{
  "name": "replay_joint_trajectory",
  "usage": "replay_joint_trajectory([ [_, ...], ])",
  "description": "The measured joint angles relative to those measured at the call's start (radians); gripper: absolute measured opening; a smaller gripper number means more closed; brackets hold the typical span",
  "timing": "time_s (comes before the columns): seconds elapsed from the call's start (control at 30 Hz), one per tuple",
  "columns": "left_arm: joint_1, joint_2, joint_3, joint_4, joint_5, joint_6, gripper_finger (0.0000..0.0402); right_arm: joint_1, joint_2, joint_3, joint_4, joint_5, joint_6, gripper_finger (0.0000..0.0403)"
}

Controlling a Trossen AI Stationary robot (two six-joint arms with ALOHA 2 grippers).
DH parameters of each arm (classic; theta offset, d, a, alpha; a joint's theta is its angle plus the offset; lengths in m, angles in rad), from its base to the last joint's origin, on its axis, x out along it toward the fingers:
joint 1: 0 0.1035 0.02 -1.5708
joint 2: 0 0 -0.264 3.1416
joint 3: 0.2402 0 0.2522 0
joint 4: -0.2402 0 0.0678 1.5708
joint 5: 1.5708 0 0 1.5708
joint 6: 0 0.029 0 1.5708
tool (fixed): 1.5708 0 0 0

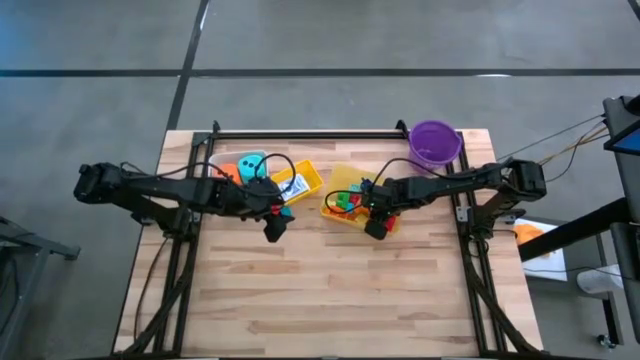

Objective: Pick & Place Toys
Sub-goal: Put the orange game piece into the yellow bin, then put the red game piece into the yellow bin

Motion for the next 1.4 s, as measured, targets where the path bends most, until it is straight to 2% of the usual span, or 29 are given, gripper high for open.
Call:
replay_joint_trajectory([
  [0.27, 0.009, 0.0, -0.026, 0.003, 0.0, -0.036, 0.029, 0.001, 0.0, 0.0, 0.0, -0.026, 0.0, 0.0187],
  [0.43, 0.042, 0.038, -0.024, -0.04, 0.0, -0.121, 0.029, 0.003, -0.009, 0.006, -0.005, -0.034, 0.001, 0.0232],
  [0.53, 0.059, 0.094, -0.022, -0.082, 0.0, -0.104, 0.029, 0.005, -0.024, 0.013, -0.009, -0.062, -0.011, 0.0248],
  [0.73, 0.09, 0.182, -0.022, -0.171, 0.0, 0.092, 0.029, 0.01, -0.07, 0.013, -0.037, -0.079, -0.029, 0.0266],
  [0.83, 0.102, 0.204, -0.011, -0.216, 0.032, 0.19, 0.029, 0.015, -0.096, 0.013, -0.062, -0.078, -0.026, 0.0268],
  [0.97, 0.125, 0.242, 0.032, -0.313, 0.061, 0.2, 0.029, 0.032, -0.136, 0.013, -0.057, -0.076, -0.018, 0.0268],
  [1.07, 0.152, 0.282, 0.051, -0.38, 0.054, 0.127, 0.029, 0.048, -0.163, 0.013, -0.052, -0.074, -0.014, 0.0268],
  [1.13, 0.179, 0.308, 0.059, -0.391, 0.043, 0.017, 0.029, 0.061, -0.179, 0.013, -0.044, -0.059, -0.007, 0.0268],
  [1.27, 0.24, 0.356, 0.058, -0.369, 0.077, -0.234, 0.029, 0.092, -0.201, 0.013, -0.045, 0.014, 0.0, 0.0268],
  [1.4, 0.253, 0.398, 0.059, -0.322, 0.114, -0.357, 0.029, 0.12, -0.215, 0.013, -0.045, 0.033, -0.002, 0.0268],
])
